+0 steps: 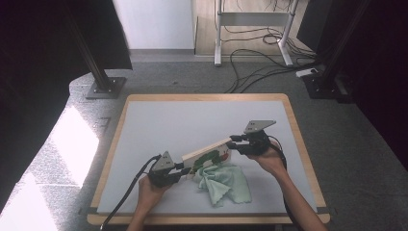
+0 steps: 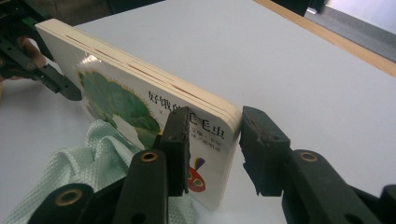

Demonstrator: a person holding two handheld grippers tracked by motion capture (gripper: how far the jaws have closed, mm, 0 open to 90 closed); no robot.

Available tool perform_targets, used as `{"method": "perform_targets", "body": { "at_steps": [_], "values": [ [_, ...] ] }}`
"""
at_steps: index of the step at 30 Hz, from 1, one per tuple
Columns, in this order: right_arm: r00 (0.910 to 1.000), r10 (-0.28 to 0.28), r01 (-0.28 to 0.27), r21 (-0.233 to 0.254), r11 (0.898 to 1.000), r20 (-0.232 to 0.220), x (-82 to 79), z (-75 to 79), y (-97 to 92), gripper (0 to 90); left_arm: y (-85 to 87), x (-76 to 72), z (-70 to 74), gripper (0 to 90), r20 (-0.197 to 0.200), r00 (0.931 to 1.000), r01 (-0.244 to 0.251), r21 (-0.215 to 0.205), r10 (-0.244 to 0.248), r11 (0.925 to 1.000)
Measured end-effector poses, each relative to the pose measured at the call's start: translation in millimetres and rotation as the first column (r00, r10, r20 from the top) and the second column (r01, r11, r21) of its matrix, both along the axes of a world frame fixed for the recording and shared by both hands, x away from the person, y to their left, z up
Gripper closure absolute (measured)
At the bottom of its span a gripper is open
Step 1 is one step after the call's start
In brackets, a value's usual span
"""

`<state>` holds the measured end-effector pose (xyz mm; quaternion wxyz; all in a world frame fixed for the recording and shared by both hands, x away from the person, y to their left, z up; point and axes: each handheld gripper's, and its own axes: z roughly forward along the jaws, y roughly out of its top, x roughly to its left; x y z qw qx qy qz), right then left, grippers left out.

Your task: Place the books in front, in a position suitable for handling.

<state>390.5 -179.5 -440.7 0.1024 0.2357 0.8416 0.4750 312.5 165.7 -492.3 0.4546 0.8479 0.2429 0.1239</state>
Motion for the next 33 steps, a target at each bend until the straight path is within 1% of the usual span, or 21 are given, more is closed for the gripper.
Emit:
{"method": "perform_targets", "body": {
  "at_steps": [1, 2, 3, 4, 5, 9, 10, 13, 17, 19, 20, 22, 23, 24, 25, 27, 29, 30, 31, 32, 33],
  "values": [
    [1.0, 0.0, 0.0, 0.0, 1.0, 0.0, 0.0, 0.0, 0.0, 61.9, 0.0, 0.0, 0.0, 73.5, 0.0, 1.0, 0.0, 0.0, 0.0, 1.0],
    [1.0, 0.002, -0.002, -0.001, 1.0, 0.002, 0.3, 0.0, 0.0, 61.7, 1.2, 1.4, 0.1, 73.5, -0.012, 0.9997, 0.02, -0.009, -0.02, 0.9998],
    [1.0, 0.01, -0.01, 0.002, 1.0, 0.0, 2.2, 0.0, 0.4, 58.7, 2.2, 2.6, 0.1, 74.9, -0.024, 0.999, 0.037, -0.018, -0.037, 0.9992],
    [1.0, 0.01, -0.01, 0.002, 1.0, 0.0, 2.2, 0.0, 0.4, 58.7, 2.6, 3.1, 0.0, 74.9, -0.028, 0.9986, 0.044, -0.022, -0.045, 0.9988],
    [0.9999, 0.014, -0.014, 0.006, 1.0, 0.003, 4.3, -0.2, 1.6, 50.4, 2.9, 3.7, 0.1, 75.2, -0.023, 0.9983, 0.054, -0.019, -0.054, 0.9984],
    [0.999, 0.043, -0.044, 0.009, 0.999, 0.003, 8.9, -0.4, 5.6, 43.9, 4.0, 6.6, 1.0, 75.3, -0.022, 0.9977, 0.064, -0.013, -0.064, 0.9979],
    [0.9984, 0.057, -0.057, 0.012, 0.998, -0.003, 9.9, -0.7, 7.2, 43.9, 4.1, 7.3, 1.4, 75.2, -0.023, 0.9977, 0.064, -0.013, -0.064, 0.9979],
    [0.9972, 0.074, -0.074, 0.011, 0.997, -0.009, 10.3, -2.1, 10.7, 47.2, 4.5, 8.6, 1.6, 74.7, -0.018, 0.9986, 0.049, -0.008, -0.049, 0.9988],
    [0.9978, 0.065, -0.065, 0.014, 0.998, -0.011, 8.7, -2.9, 10.4, 50.3, 4.3, 8.4, 1.2, 73.3, -0.009, 0.9992, 0.038, 0.0, -0.038, 0.9993],
    [0.9979, 0.064, -0.064, 0.011, 0.998, -0.008, 7.8, -2.7, 9.8, 50.8, 2.2, 5.2, 1.4, 71.7, 0.011, 0.9998, 0.015, 0.015, -0.015, 0.9998],
    [0.9979, 0.064, -0.064, 0.009, 0.998, -0.008, 7.5, -2.5, 9.7, 50.8, 1.7, 3.2, 1.9, 70.0, 0.023, 0.9997, -0.004, 0.021, 0.003, 0.9998],
    [0.998, 0.064, -0.064, 0.008, 0.998, -0.005, 7.0, -2.5, 9.7, 50.7, 3.5, -1.1, 4.7, 60.2, 0.053, 0.9977, -0.045, 0.027, 0.043, 0.9987],
    [0.998, 0.063, -0.063, 0.008, 0.998, -0.005, 6.9, -2.5, 9.7, 50.7, 6.2, -3.0, 7.1, 55.0, 0.055, 0.9971, -0.055, 0.02, 0.053, 0.9983],
    [0.998, 0.062, -0.062, 0.008, 0.998, -0.006, 6.6, -2.5, 9.7, 50.6, 9.4, -5.0, 10.1, 51.7, 0.05, 0.9966, -0.066, 0.007, 0.066, 0.9978],
    [0.9981, 0.062, -0.062, 0.008, 0.998, -0.005, 6.5, -2.5, 9.7, 50.6, 12.9, -7.2, 13.5, 48.2, 0.038, 0.9969, -0.069, -0.015, 0.07, 0.9975],
    [0.9982, 0.061, -0.06, 0.007, 0.998, -0.004, 6.2, -2.4, 9.8, 50.6, 18.0, -12.3, 21.0, 39.6, 0.008, 0.9981, -0.061, -0.05, 0.062, 0.9969],
    [0.9983, 0.058, -0.058, 0.005, 0.998, -0.002, 5.9, -2.3, 10.0, 50.3, 19.6, -20.0, 27.4, 32.9, -0.007, 0.9992, -0.039, -0.076, 0.039, 0.9964],
    [0.9984, 0.056, -0.056, 0.004, 0.998, -0.002, 5.8, -2.3, 10.3, 50.2, 19.4, -22.6, 28.9, 28.0, -0.011, 0.9994, -0.033, -0.081, 0.032, 0.9961],
    [0.9984, 0.056, -0.056, 0.003, 0.998, -0.001, 5.8, -2.2, 10.4, 50.1, 18.3, -26.6, 30.3, 25.9, -0.018, 0.9997, -0.021, -0.086, 0.019, 0.9961],
    [0.9984, 0.056, -0.056, 0.003, 0.998, -0.001, 5.8, -2.2, 10.4, 50.1, 18.3, -26.6, 30.3, 22.6, -0.018, 0.9997, -0.021, -0.086, 0.019, 0.9961],
    [0.9986, 0.053, -0.053, -0.001, 0.999, -0.001, 5.6, -1.9, 11.1, 49.7, 15.9, -30.2, 31.0, 20.6, -0.035, 0.9994, -0.003, -0.089, -0.001, 0.996]
  ]
}}
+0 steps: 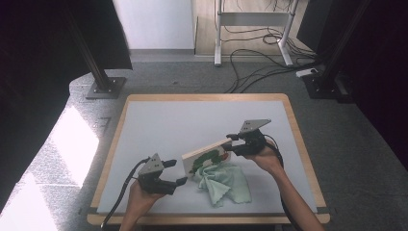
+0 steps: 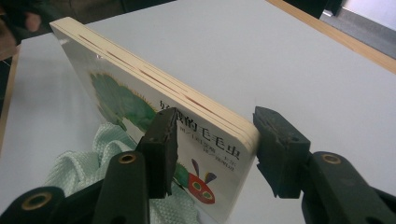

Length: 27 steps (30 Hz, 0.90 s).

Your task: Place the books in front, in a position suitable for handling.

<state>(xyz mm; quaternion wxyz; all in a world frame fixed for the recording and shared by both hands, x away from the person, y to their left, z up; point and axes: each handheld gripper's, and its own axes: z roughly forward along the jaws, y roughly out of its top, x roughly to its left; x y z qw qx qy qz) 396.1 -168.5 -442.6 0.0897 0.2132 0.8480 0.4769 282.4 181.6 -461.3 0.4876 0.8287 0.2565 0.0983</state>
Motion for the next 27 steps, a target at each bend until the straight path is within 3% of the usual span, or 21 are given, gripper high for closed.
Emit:
{"method": "perform_targets", "body": {
  "at_steps": [6, 8, 17, 19, 23, 27],
  "values": [
    [1.0, -0.006, 0.006, -0.008, 1.0, 0.004, -0.8, 0.5, 1.9, 48.4, -25.7, -12.4, -1.8, 22.0, -0.034, 0.9917, 0.123, -0.019, -0.124, 0.9922],
    [1.0, -0.008, 0.008, -0.008, 1.0, 0.004, -1.3, 0.4, 2.1, 48.4, -33.8, -11.5, -4.4, 23.3, -0.038, 0.9902, 0.134, -0.013, -0.134, 0.9909],
    [0.9999, -0.006, 0.006, -0.007, 1.0, 0.015, -3.2, 0.0, 1.4, 47.2, -69.5, -2.2, -31.5, 30.4, -0.056, 0.9908, 0.127, 0.075, -0.123, 0.989],
    [0.9998, -0.008, 0.009, -0.011, 1.0, 0.016, -4.0, 0.0, 2.4, 46.0, -75.8, -2.0, -39.8, 31.5, -0.053, 0.9927, 0.114, 0.11, -0.109, 0.9874],
    [0.9996, -0.01, 0.01, -0.016, 1.0, 0.025, -4.9, 0.0, 3.7, 44.9, -85.0, 1.0, -52.8, 33.1, -0.059, 0.9957, 0.079, 0.127, -0.072, 0.9887],
    [0.9997, -0.01, 0.01, -0.013, 1.0, 0.023, -5.5, -0.4, 2.9, 44.9, -90.0, 3.8, -62.6, 48.3, -0.048, 0.9976, 0.059, 0.189, -0.05, 0.9802]
  ]
}}
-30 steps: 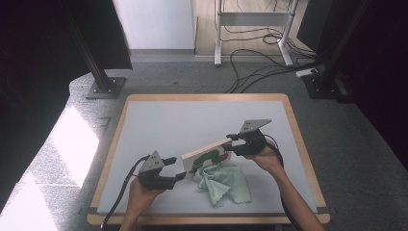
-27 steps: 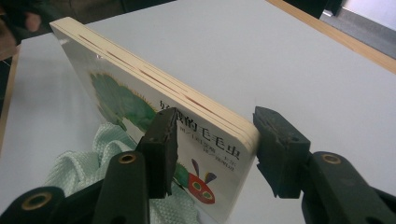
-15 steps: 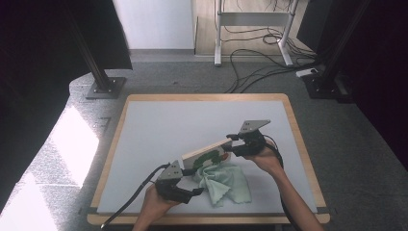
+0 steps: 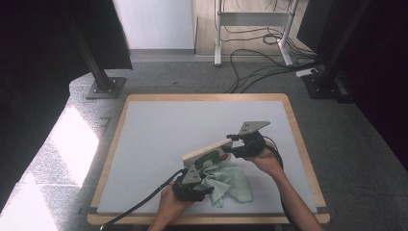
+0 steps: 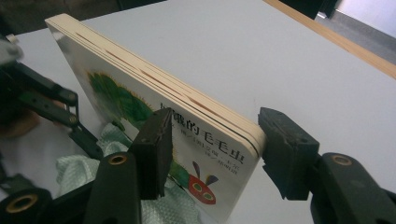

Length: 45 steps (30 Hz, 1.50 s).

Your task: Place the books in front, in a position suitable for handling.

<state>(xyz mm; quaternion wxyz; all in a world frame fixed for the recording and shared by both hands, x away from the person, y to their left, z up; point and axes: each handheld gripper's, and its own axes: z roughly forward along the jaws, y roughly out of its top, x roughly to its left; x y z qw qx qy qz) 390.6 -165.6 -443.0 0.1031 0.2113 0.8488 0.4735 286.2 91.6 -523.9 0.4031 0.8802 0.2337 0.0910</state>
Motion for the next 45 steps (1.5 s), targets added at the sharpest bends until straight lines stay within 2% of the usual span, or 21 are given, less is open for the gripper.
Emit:
{"method": "perform_targets", "body": {
  "at_steps": [2, 3, 4, 5, 9, 14, 20, 21, 26, 30, 32, 34, 36, 40, 45],
  "values": [
    [1.0, -0.002, 0.002, 0.003, 1.0, 0.001, -0.3, -0.5, -0.1, 44.9, -0.1, 0.0, 0.2, 60.2, 0.001, 1.0, -0.009, 0.0, 0.009, 1.0],
    [1.0, -0.002, 0.002, 0.003, 1.0, 0.001, -0.3, -0.5, -0.1, 44.9, 0.4, -0.4, 0.6, 60.2, 0.006, 0.9999, -0.012, 0.0, 0.012, 0.9999],
    [1.0, -0.003, 0.003, 0.005, 1.0, 0.001, -0.6, -0.7, -0.1, 44.9, 0.8, -0.5, 0.4, 72.4, 0.01, 0.9999, -0.013, 0.009, 0.013, 0.9999],
    [1.0, -0.003, 0.003, 0.005, 1.0, 0.002, -0.6, -0.8, -0.1, 44.9, 1.8, -0.4, -0.2, 77.5, 0.007, 0.9999, -0.012, 0.026, 0.012, 0.9996],
    [1.0, -0.006, 0.006, 0.006, 1.0, 0.0, -1.1, -1.0, -0.2, 44.9, 5.6, -2.2, 1.8, 84.7, -0.006, 1.0, -0.005, 0.03, 0.005, 0.9995],
    [1.0, -0.009, 0.009, 0.006, 1.0, -0.001, -1.4, -1.6, -0.4, 45.1, 24.1, -4.7, 12.1, 85.8, -0.002, 0.9999, -0.012, 0.032, 0.012, 0.9994],
    [0.9999, -0.013, 0.013, 0.004, 1.0, -0.001, -1.5, -1.7, 0.1, 45.1, 54.1, -3.8, 22.0, 85.8, -0.005, 0.9994, -0.036, 0.034, 0.036, 0.9988],
    [0.9999, -0.013, 0.013, 0.004, 1.0, -0.001, -1.5, -1.7, 0.1, 45.1, 54.1, -3.8, 22.0, 85.8, -0.005, 0.9994, -0.036, 0.034, 0.036, 0.9988],
    [0.9999, -0.014, 0.014, 0.004, 1.0, -0.002, -1.8, -1.8, 0.2, 45.2, 80.2, -0.7, 28.9, 85.8, 0.013, 0.9963, -0.086, 0.045, 0.086, 0.9953],
    [0.9999, -0.014, 0.014, 0.003, 1.0, -0.001, -2.2, -1.8, 0.1, 45.2, 98.9, 5.9, 26.6, 85.8, -0.001, 0.9915, -0.13, 0.043, 0.13, 0.9906],
    [0.9999, -0.015, 0.015, 0.004, 1.0, -0.002, -2.4, -1.8, 0.1, 45.2, 105.4, 9.6, 24.0, 85.7, -0.018, 0.989, -0.146, 0.025, 0.147, 0.9889],
    [0.9999, -0.015, 0.015, 0.002, 1.0, -0.002, -2.5, -1.7, 0.1, 45.2, 105.2, 12.7, 20.2, 85.6, -0.028, 0.9868, -0.159, 0.023, 0.159, 0.987],
    [0.9999, -0.015, 0.015, 0.001, 1.0, 0.0, -2.7, -1.7, 0.2, 45.2, 101.8, 14.6, 16.9, 85.3, -0.022, 0.9854, -0.169, 0.028, 0.169, 0.9853],
    [0.9999, -0.017, 0.017, 0.003, 1.0, 0.0, -3.4, -2.1, 0.0, 45.1, 93.1, 19.3, 9.7, 85.0, -0.037, 0.9823, -0.183, 0.012, 0.184, 0.983],
    [0.9999, -0.015, 0.015, 0.002, 1.0, 0.002, -3.8, -2.2, -0.3, 45.2, 88.8, 20.9, 6.5, 84.8, -0.046, 0.9823, -0.181, 0.024, 0.182, 0.9833]
  ]
}}
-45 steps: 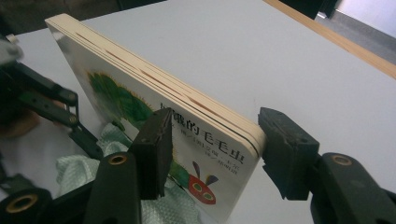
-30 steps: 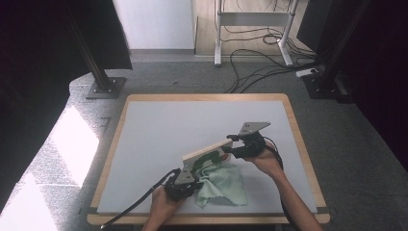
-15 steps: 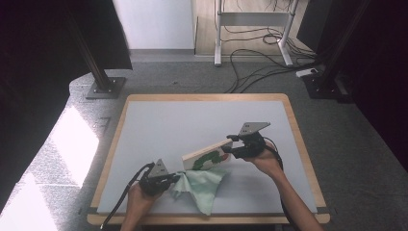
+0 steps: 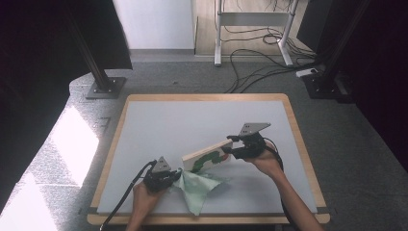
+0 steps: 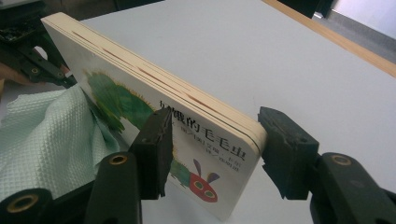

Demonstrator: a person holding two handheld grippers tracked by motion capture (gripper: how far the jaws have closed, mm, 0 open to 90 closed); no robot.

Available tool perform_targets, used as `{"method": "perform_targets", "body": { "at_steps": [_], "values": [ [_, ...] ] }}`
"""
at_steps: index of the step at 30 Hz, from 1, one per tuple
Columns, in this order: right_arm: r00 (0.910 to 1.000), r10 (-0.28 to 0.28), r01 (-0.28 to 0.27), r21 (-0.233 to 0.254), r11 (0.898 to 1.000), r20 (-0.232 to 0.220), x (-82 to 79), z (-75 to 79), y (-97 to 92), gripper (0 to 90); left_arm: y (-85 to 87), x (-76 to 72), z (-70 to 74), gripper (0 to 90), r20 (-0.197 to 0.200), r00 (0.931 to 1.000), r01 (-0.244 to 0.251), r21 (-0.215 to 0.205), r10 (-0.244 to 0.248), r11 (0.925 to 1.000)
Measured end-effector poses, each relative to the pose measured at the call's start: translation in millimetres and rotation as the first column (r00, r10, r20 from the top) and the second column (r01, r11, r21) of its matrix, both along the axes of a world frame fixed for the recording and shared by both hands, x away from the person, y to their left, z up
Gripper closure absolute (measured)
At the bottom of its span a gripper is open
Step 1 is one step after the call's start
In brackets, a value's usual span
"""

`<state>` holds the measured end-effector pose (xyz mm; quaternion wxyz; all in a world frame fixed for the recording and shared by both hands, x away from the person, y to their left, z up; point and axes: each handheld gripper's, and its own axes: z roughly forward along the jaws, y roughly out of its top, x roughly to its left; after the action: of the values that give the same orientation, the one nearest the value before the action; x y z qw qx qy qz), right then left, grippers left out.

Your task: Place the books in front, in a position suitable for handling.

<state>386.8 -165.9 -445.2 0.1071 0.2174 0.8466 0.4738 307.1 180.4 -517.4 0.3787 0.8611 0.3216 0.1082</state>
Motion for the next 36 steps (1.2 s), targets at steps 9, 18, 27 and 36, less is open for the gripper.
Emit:
{"method": "perform_targets", "body": {
  "at_steps": [9, 18, 27, 36],
  "values": [
    [0.9999, -0.012, 0.012, -0.008, 1.0, 0.001, 0.2, -0.3, 2.1, 44.8, -4.0, -6.0, 0.0, 84.8, 0.004, 0.9999, -0.013, 0.012, 0.013, 0.9998],
    [0.9999, -0.013, 0.013, -0.012, 1.0, -0.001, -0.5, -0.3, 2.1, 44.7, 1.6, -9.0, 27.5, 84.8, 0.041, 0.9991, -0.008, -0.088, 0.012, 0.9961],
    [0.9999, -0.015, 0.015, -0.015, 1.0, -0.001, -1.2, -0.2, 1.6, 44.9, 6.0, -5.1, 64.5, 84.7, 0.127, 0.9918, -0.001, -0.112, 0.015, 0.9938],
    [0.9999, -0.015, 0.015, -0.007, 1.0, -0.002, -1.4, -0.9, 0.6, 45.0, 7.9, 3.0, 78.5, 84.7, 0.138, 0.9903, 0.006, -0.128, 0.012, 0.9917]
  ]
}}
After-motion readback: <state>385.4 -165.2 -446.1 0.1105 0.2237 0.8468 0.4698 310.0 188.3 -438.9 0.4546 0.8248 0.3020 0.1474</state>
